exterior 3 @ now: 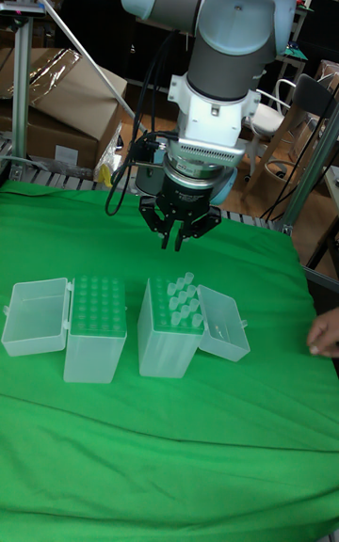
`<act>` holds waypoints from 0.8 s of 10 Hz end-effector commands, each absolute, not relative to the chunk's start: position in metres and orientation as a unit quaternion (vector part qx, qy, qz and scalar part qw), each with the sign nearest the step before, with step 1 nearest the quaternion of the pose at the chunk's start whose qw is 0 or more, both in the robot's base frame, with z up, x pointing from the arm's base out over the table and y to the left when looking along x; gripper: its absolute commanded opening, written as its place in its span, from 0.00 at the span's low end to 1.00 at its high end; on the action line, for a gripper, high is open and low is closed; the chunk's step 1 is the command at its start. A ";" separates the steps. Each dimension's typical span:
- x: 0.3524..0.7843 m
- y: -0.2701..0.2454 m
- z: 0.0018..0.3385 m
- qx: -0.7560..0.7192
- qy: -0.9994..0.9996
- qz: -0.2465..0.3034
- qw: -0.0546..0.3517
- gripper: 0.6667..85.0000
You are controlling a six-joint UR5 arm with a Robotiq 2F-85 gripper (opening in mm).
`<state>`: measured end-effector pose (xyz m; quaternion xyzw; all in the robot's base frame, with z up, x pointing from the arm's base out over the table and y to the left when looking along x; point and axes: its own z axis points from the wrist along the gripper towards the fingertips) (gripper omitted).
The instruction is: Insert a large pipette tip into the holder for large pipette tips
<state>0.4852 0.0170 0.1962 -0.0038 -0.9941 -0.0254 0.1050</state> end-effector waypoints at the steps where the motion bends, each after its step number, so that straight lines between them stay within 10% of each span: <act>1: 0.490 0.029 0.196 -0.009 -0.995 -0.039 0.089 0.30; 8: 0.492 0.056 0.188 -0.013 -0.998 -0.036 0.058 0.30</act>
